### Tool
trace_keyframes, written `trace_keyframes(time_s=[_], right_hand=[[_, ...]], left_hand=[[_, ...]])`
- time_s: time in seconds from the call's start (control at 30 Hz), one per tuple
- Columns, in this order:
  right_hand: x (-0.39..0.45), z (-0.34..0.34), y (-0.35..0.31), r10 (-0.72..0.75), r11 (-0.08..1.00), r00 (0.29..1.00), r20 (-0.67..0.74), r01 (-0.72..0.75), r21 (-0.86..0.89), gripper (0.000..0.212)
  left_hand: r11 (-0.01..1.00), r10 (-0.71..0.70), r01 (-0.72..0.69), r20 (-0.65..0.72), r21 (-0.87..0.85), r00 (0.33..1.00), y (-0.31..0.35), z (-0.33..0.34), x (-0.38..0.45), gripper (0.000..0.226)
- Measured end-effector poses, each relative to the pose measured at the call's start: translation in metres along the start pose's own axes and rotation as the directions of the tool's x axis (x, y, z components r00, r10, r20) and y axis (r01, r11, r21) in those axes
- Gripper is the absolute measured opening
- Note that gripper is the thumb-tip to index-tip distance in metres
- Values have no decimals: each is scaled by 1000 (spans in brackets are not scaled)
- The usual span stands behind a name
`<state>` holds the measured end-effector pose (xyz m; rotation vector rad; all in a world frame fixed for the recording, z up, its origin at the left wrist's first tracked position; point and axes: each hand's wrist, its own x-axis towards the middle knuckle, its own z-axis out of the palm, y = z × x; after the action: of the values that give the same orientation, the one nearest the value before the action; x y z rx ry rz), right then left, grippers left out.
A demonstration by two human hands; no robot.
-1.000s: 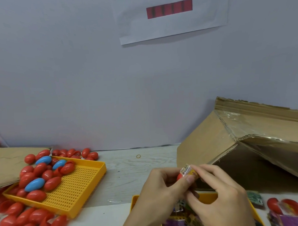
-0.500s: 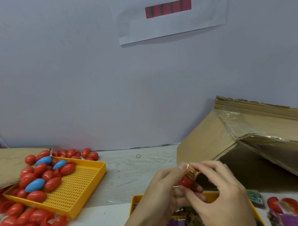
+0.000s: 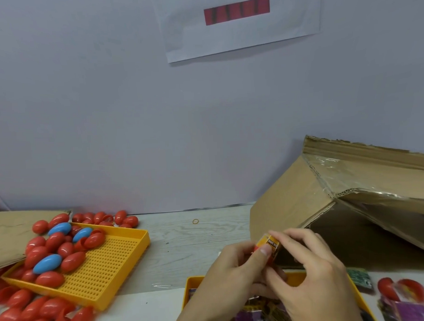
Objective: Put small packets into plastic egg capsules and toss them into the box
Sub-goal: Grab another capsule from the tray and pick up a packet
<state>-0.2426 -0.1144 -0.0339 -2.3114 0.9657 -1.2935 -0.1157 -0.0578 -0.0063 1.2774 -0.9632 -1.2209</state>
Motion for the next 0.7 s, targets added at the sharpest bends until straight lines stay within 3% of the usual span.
trace_keyframes(time_s=[0.17, 0.23, 0.43, 0.5, 0.57, 0.63, 0.7], right_hand=[[2, -3, -5, 28, 994, 999, -27, -24, 108, 51], [3, -5, -7, 25, 990, 999, -24, -22, 138, 51], [2, -6, -7, 17, 994, 1000, 3, -17, 107, 56], [2, -5, -6, 17, 998, 1000, 2, -17, 67, 55], [2, -4, -4, 25, 1000, 1000, 12, -25, 11, 54], [2, -2, -3, 27, 998, 999, 16, -26, -59, 54], [2, 0, -2, 24, 996, 1000, -3, -25, -91, 52]], left_hand=[[994, -58, 54, -37, -91, 998, -1, 3, 1, 48], [984, -89, 83, -34, -159, 995, 1, 5, 0, 42], [977, -127, 118, -43, -177, 991, -1, 8, 3, 41], [994, -96, 91, -90, -62, 991, -4, 8, 5, 40], [984, 86, -61, -143, 165, 986, -9, 5, 8, 33], [910, 272, -223, -99, 348, 957, -10, 5, 9, 34], [859, 327, -263, -75, 440, 942, -10, 5, 8, 36]])
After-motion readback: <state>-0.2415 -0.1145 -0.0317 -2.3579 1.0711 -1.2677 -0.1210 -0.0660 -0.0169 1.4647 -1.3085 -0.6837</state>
